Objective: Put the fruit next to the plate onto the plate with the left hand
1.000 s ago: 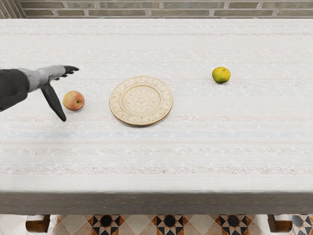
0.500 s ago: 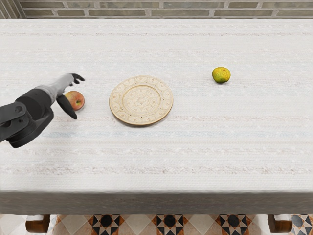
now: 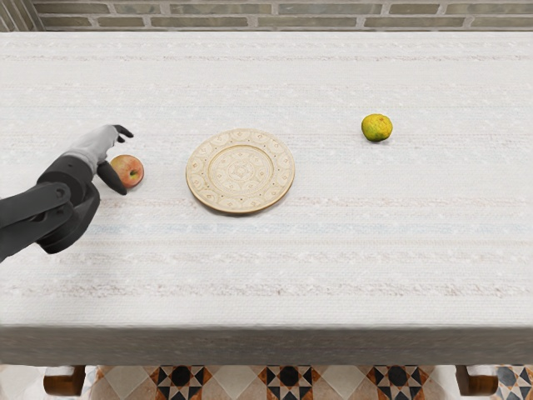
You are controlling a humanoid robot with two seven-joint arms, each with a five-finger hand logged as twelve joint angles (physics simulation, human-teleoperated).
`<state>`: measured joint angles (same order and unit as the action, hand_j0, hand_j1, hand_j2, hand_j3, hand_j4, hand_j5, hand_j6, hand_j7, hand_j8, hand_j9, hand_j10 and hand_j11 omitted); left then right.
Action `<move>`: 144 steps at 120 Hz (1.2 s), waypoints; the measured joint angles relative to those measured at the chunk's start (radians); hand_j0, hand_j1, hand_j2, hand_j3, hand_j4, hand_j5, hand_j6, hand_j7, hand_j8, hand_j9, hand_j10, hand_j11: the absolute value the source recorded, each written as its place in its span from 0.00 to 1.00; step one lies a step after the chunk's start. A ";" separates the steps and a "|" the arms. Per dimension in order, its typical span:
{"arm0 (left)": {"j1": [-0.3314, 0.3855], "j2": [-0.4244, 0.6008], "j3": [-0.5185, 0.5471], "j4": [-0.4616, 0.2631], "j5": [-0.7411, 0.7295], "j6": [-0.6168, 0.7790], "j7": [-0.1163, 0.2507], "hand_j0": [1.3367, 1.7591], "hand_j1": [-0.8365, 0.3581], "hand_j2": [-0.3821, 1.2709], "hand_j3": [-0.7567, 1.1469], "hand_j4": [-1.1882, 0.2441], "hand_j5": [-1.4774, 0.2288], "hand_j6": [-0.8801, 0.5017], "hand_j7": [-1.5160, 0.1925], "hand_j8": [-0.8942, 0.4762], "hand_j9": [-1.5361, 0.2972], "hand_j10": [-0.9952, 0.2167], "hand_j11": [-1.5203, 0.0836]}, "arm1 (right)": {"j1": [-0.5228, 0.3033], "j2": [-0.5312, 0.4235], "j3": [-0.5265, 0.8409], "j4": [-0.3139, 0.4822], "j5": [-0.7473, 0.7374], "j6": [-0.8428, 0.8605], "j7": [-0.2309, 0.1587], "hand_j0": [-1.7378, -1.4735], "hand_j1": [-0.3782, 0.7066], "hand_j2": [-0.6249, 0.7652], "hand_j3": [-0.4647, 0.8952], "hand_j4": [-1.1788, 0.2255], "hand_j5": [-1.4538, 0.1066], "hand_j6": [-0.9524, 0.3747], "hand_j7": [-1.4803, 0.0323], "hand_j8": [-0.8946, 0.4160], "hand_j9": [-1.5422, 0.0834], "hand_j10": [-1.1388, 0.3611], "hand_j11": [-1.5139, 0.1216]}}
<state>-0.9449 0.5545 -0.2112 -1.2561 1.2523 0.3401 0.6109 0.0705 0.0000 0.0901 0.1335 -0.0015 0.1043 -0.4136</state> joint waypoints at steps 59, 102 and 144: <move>0.000 -0.057 0.023 0.127 0.004 0.035 0.000 0.76 0.70 0.27 0.40 0.62 0.64 0.42 0.66 0.43 0.63 0.57 0.71 | 0.004 0.000 0.000 0.000 0.000 0.000 -0.001 0.30 0.03 0.45 0.34 0.84 0.93 0.72 0.98 0.68 0.95 0.76 0.93; -0.009 -0.051 0.067 0.095 0.004 0.078 0.000 0.76 0.70 0.27 0.40 0.62 0.64 0.42 0.66 0.43 0.63 0.57 0.71 | 0.005 0.000 0.000 0.000 0.000 0.000 -0.001 0.30 0.03 0.45 0.34 0.84 0.93 0.72 0.98 0.68 0.95 0.76 0.93; -0.008 -0.051 0.074 0.042 0.010 0.088 0.000 0.76 0.70 0.27 0.40 0.62 0.64 0.42 0.66 0.43 0.63 0.57 0.71 | 0.006 0.000 0.001 0.000 0.000 0.000 -0.001 0.30 0.03 0.45 0.34 0.84 0.93 0.72 0.98 0.68 0.95 0.76 0.93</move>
<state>-0.9524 0.5032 -0.1377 -1.2136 1.2628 0.4278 0.6109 0.0765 0.0000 0.0906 0.1335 -0.0015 0.1043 -0.4142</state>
